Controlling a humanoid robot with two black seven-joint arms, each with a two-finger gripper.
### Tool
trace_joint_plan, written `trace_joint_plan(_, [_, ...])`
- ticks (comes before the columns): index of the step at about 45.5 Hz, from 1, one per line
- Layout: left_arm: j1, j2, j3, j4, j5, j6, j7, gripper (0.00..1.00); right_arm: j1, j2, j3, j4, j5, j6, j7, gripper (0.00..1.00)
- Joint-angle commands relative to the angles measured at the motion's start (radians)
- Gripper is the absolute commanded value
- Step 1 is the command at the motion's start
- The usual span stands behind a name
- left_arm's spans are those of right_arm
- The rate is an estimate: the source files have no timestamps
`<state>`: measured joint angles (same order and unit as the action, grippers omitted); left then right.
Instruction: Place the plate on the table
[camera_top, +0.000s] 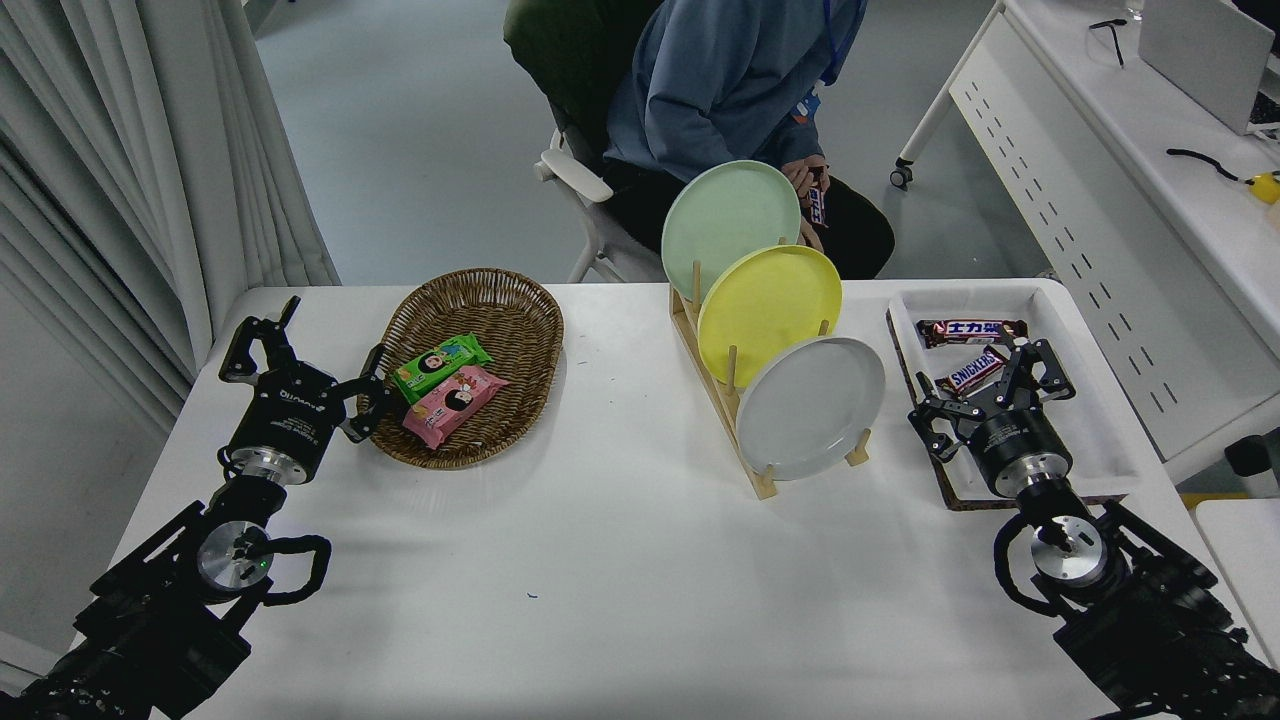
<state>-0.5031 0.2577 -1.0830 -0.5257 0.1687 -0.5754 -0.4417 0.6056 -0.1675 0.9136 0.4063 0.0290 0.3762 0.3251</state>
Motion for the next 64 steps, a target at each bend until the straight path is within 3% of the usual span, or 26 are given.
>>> trace_joint_plan(1, [0.000, 0.000, 0.000, 0.000, 0.000, 0.000, 0.000, 1.00, 0.003, -0.001, -0.001, 0.000, 0.000, -0.003, -0.001, 1.00])
trace_joint_plan(44, [0.000, 0.000, 0.002, 0.001, 0.000, 0.002, 0.000, 1.00, 0.062, -0.063, -0.041, -0.006, -0.017, -0.019, -0.005, 1.00])
trace_joint_plan(64, [0.000, 0.000, 0.000, 0.001, 0.000, 0.000, 0.000, 1.00, 0.194, -0.191, -0.516, -0.003, -0.008, -0.017, -0.009, 1.00])
